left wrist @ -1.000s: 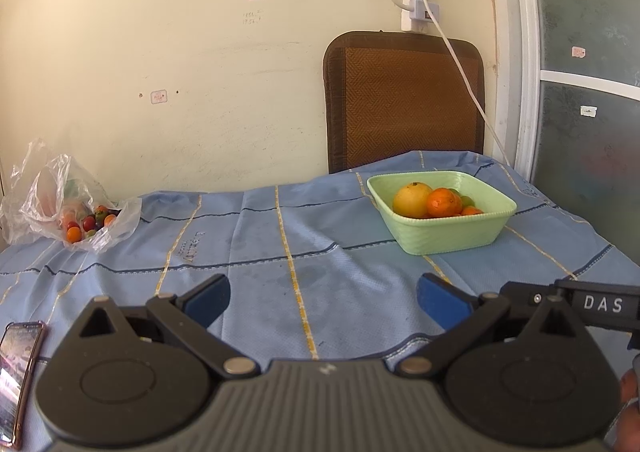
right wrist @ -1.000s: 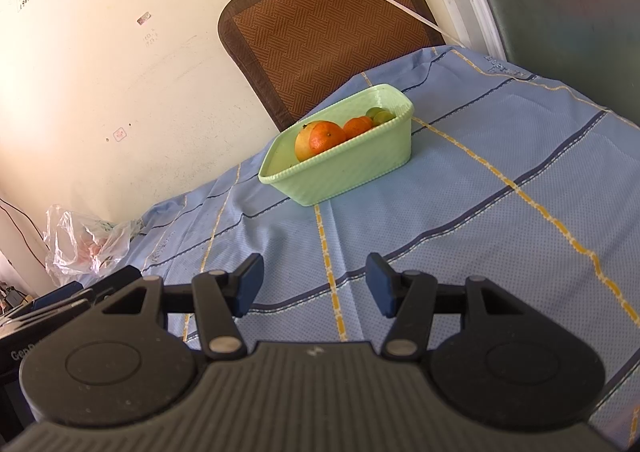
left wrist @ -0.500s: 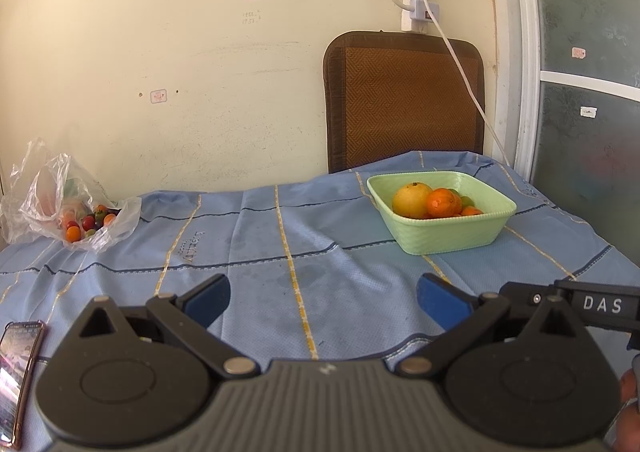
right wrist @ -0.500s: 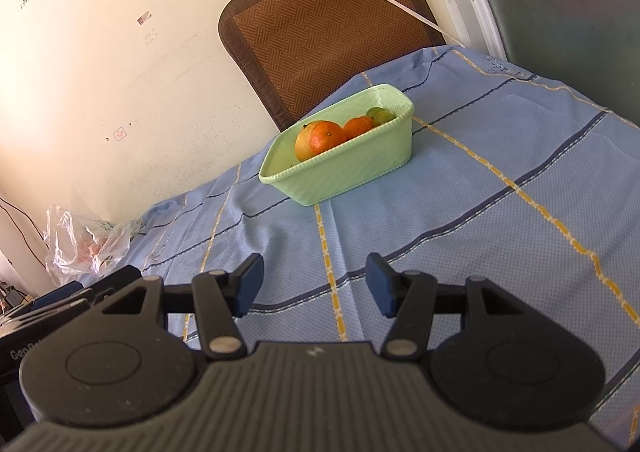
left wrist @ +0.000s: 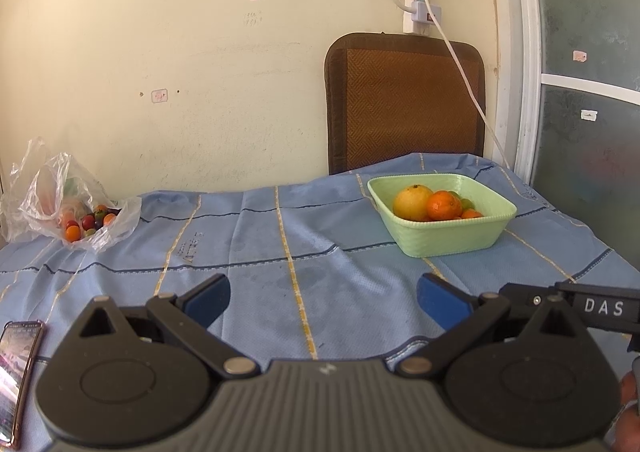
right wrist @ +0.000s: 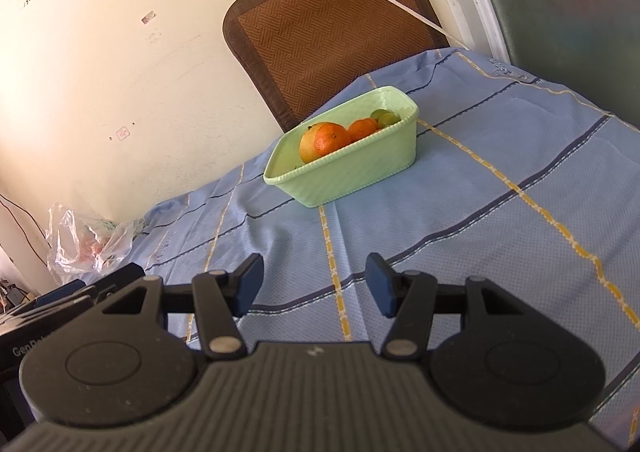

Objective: Organize fruits

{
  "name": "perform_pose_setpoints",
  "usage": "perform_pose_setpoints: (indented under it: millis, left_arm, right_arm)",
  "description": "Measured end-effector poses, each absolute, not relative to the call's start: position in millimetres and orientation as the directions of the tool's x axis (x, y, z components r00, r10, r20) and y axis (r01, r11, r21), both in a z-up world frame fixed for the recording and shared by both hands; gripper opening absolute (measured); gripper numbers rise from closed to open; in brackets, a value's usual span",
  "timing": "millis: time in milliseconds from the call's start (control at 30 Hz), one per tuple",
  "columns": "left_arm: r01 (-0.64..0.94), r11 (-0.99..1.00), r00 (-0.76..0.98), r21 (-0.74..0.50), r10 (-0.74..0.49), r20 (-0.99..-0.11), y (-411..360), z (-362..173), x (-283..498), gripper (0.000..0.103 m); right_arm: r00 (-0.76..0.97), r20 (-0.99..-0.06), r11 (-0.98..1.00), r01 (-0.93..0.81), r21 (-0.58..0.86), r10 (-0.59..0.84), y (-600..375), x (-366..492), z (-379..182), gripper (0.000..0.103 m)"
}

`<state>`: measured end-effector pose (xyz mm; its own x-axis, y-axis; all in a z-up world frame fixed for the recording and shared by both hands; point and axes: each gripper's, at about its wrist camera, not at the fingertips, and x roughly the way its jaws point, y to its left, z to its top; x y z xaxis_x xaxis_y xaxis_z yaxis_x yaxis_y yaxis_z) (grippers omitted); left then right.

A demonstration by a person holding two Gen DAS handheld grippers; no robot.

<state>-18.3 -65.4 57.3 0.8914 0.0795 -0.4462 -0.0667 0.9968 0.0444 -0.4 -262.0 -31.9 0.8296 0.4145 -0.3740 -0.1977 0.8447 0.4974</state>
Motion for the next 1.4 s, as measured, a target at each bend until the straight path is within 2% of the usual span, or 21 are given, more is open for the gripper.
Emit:
perform_pose_setpoints:
  millis: [533, 1400]
  left_arm:
    - [-0.121, 0.991, 0.845, 0.058, 0.134, -0.518, -57, 47, -5, 0.103]
    - [-0.109, 0.990, 0.812, 0.093, 0.143, -0.566, -60, 40, 2, 0.103]
  right_arm:
    - [0.826, -0.378, 0.845, -0.203, 0.494, 0.419, -260, 0, -31, 0.059]
    - [0.833, -0.372, 0.857, -0.212, 0.470, 0.410, -258, -2, -31, 0.059]
